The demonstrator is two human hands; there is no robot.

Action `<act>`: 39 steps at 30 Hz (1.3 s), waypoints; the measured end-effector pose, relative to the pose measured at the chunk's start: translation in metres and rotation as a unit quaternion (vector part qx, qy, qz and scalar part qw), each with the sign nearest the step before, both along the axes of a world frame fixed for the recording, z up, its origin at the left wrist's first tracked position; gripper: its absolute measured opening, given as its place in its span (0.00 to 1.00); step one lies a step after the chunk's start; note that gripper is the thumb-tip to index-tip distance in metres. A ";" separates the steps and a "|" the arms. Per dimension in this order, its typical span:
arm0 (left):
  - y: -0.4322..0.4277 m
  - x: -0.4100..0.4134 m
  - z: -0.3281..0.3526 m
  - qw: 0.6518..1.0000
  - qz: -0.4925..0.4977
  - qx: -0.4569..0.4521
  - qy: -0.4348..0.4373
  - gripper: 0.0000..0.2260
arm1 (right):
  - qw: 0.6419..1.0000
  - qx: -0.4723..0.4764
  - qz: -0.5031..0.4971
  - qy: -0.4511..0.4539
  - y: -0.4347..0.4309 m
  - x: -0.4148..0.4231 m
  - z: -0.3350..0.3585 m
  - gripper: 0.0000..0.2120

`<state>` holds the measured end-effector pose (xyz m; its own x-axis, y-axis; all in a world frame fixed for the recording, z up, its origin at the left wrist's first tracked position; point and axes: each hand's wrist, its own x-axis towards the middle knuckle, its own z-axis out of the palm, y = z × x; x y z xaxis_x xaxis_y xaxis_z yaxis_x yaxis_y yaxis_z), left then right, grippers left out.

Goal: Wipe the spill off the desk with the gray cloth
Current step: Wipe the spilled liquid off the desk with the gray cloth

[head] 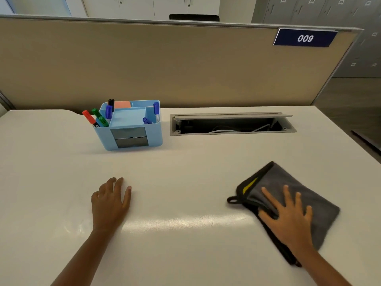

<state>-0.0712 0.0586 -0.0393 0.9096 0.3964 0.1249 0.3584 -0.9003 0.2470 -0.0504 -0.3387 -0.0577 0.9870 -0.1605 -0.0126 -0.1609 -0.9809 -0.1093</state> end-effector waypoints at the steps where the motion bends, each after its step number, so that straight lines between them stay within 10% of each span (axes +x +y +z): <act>1: 0.000 0.000 0.000 1.000 0.000 0.000 0.002 0.34 | 1.000 -0.002 -0.022 -0.004 -0.002 0.009 0.002 0.34; 7: -0.002 0.000 0.000 1.000 -0.002 0.000 0.022 0.32 | 0.996 0.028 -0.075 0.038 0.035 0.081 0.008 0.33; 19: 0.002 0.003 -0.003 0.999 -0.031 0.008 0.040 0.30 | 0.976 -0.013 0.214 -0.040 0.066 -0.026 0.010 0.30; 31: 0.016 0.012 -0.026 0.998 -0.051 0.003 0.037 0.40 | 0.980 0.025 -0.192 0.034 -0.027 0.074 0.006 0.37; 39: 0.018 0.012 -0.031 0.998 -0.045 -0.013 0.046 0.38 | 0.998 0.032 -0.030 0.042 0.089 0.144 0.006 0.35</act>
